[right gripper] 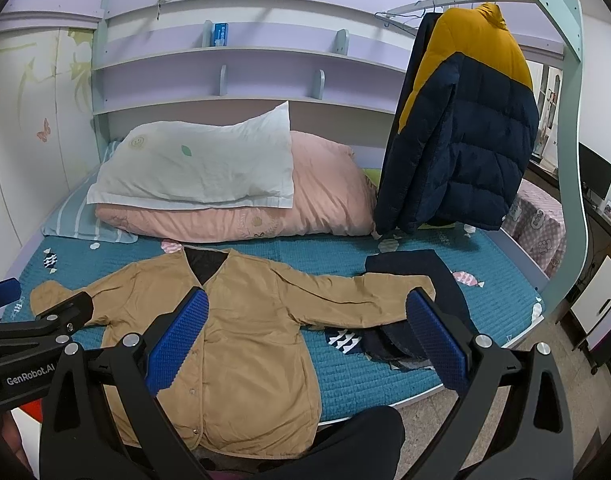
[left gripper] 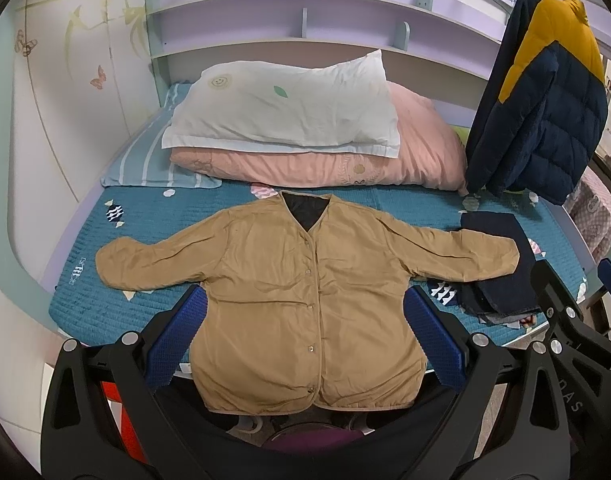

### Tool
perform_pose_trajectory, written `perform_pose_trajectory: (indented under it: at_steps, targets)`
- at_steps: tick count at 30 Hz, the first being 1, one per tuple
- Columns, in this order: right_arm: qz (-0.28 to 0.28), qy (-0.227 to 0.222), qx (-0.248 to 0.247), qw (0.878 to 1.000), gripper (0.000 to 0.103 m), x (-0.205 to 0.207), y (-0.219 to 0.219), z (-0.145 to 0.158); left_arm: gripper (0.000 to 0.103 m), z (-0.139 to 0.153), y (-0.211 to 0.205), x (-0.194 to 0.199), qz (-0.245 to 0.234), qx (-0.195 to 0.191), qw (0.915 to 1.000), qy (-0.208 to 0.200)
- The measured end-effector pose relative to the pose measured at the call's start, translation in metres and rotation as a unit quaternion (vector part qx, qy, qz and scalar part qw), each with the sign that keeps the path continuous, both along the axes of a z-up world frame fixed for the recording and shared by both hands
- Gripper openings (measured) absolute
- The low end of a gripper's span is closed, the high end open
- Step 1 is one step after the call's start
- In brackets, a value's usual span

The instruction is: Fold large clothes

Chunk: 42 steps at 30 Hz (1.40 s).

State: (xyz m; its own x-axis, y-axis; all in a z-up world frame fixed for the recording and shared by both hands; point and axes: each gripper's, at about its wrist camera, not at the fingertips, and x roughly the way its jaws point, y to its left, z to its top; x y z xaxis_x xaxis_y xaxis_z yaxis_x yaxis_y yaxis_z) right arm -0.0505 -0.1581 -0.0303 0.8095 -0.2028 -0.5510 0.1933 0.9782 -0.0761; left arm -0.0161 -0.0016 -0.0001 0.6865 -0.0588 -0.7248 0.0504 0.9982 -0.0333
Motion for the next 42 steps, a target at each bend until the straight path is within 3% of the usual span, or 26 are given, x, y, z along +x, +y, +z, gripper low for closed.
perform_pose_trajectory:
  at_steps: [14, 25, 34, 42]
  targets:
    - [0.002, 0.02, -0.001, 1.0, 0.096, 0.022, 0.004, -0.004, 0.099, -0.008, 0.003, 0.017, -0.001, -0.002, 0.9998, 0.02]
    - [0.01, 0.059, -0.015, 0.998, 0.096, 0.058, 0.025, -0.021, 0.099, -0.028, 0.022, 0.056, 0.004, -0.016, 0.9984, 0.054]
    - [0.044, 0.105, -0.022, 0.993, 0.096, 0.105, 0.065, -0.046, 0.098, -0.059, 0.068, 0.097, 0.033, -0.02, 0.9948, 0.095]
    - [0.11, 0.143, -0.009, 0.983, 0.096, 0.146, 0.125, -0.075, 0.098, -0.089, 0.126, 0.125, 0.083, -0.024, 0.9878, 0.13]
